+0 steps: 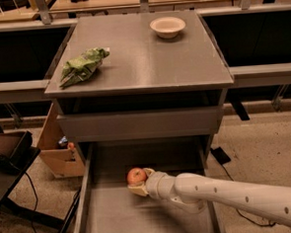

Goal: Place apple into middle drawer

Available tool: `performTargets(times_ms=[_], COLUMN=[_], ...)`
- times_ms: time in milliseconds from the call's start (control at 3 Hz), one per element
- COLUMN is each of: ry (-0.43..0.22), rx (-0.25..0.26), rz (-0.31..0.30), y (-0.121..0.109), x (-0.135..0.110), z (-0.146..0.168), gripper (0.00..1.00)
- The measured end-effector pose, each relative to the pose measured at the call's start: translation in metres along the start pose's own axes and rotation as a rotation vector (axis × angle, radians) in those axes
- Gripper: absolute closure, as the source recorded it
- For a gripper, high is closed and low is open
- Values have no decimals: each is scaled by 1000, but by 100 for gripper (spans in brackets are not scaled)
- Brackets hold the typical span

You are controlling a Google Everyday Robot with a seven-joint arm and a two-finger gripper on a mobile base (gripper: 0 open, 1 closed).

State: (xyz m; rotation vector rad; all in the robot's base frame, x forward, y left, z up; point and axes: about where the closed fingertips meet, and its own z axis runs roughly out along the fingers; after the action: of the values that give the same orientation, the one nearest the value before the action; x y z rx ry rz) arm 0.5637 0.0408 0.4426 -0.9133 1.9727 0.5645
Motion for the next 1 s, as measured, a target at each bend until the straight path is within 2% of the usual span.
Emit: performTargets(times_ms=[333,667,1000], ry=[-5,-4,-4], rx=[12,17,17], rz=[-56,-66,-66], y=[5,5,5], x=[9,12,12], z=[18,21,21], gripper=[100,88,67])
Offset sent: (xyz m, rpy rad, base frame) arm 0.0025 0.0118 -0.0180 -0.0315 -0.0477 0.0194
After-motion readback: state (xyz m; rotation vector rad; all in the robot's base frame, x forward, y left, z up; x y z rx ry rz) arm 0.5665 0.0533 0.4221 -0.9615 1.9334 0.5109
